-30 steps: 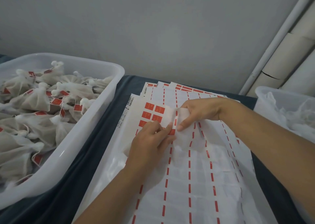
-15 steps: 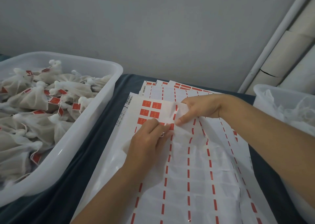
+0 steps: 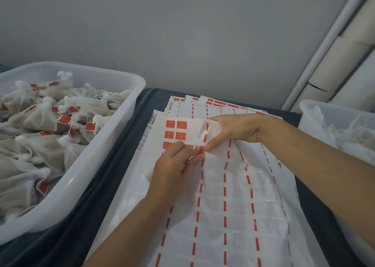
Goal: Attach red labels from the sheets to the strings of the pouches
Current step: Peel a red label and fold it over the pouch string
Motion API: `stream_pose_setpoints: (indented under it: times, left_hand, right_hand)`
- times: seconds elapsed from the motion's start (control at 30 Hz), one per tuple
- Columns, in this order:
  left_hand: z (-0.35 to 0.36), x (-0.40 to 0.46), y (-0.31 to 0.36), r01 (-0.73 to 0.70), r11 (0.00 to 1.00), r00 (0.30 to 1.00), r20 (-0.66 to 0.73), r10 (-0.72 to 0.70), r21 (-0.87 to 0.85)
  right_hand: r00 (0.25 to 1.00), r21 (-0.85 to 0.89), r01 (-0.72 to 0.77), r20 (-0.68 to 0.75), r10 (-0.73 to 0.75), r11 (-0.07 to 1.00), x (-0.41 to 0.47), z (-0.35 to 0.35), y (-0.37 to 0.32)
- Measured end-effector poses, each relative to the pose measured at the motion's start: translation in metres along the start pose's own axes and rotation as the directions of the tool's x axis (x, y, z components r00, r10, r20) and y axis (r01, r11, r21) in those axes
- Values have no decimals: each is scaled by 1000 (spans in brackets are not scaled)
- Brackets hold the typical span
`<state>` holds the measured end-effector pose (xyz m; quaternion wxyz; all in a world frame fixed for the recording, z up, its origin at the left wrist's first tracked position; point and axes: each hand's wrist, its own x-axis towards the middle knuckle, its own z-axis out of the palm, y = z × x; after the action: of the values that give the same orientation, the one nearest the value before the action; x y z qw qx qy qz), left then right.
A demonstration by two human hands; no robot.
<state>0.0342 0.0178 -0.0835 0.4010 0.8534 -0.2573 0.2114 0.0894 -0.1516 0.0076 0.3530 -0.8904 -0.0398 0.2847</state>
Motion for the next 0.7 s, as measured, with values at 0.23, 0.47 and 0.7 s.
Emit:
stream_pose_setpoints:
  times: [0.23,0.47,0.7]
  left_hand:
    - [2,1,1,139,984,990,-24,-142,-107]
    - [4,1,4,162,979,982,-73,-172,-121]
    - [-1,4,7,201,952,926,-274,-261,-230]
  right_hand:
    - [999,52,-3,-38,5,999,4,6,-1]
    - [999,50,22,-35,-20,998,1,3,3]
    - [995,-15,-68,-74,66,998,4,1,8]
